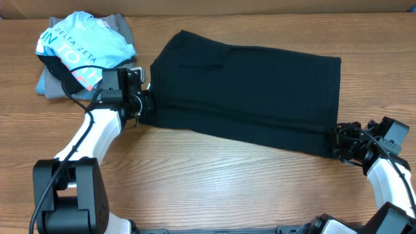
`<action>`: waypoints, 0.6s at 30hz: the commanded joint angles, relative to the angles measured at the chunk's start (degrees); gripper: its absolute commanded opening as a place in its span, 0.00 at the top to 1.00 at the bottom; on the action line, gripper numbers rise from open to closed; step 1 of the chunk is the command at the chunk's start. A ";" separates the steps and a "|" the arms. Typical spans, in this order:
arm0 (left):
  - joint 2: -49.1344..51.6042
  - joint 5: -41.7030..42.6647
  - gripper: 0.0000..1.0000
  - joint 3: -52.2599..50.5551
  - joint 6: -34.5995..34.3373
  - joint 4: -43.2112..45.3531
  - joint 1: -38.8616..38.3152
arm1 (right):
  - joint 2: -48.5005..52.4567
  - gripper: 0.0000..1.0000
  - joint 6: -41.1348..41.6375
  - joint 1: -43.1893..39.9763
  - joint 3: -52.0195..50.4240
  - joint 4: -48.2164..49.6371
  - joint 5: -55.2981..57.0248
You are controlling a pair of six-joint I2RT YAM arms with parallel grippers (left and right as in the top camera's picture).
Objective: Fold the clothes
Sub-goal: 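Lift the near hem and fold it away toward the far edge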
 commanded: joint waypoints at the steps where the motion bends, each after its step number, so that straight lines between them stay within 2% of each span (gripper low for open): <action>1: 0.74 -0.98 0.80 0.22 -1.73 2.05 -0.42 | 0.09 0.72 -0.07 0.39 1.29 2.03 -0.15; 2: 0.72 -1.25 0.75 0.22 -1.73 2.29 -0.42 | 0.09 0.58 -0.50 0.44 1.29 2.49 -0.15; 3: 0.72 -1.25 0.71 0.33 -1.68 2.36 -0.28 | 0.09 0.50 -1.36 0.44 1.29 2.86 -0.17; 4: 0.72 -1.22 0.67 0.48 -1.68 2.16 -0.09 | 0.07 0.46 -1.75 0.42 1.31 2.93 -0.15; 5: 0.72 -1.16 0.60 0.72 -1.68 1.79 0.15 | 0.07 0.46 -2.10 0.13 1.31 2.86 -0.28; 6: 0.68 -1.14 0.57 1.07 -1.62 1.03 0.37 | 0.07 0.46 -3.23 -0.09 1.33 2.84 -0.98; 12: 0.68 -0.09 0.52 3.34 6.67 -8.04 0.17 | 0.07 0.43 -8.59 -0.37 2.36 -4.09 -1.92; 15: 0.85 -4.37 0.48 3.32 7.87 -12.85 0.07 | 0.07 0.39 -9.46 -0.37 2.78 -11.37 1.60; 18: 1.22 -10.78 0.44 3.28 7.87 -16.28 0.09 | 0.07 0.32 -9.46 -0.39 2.78 -18.49 10.36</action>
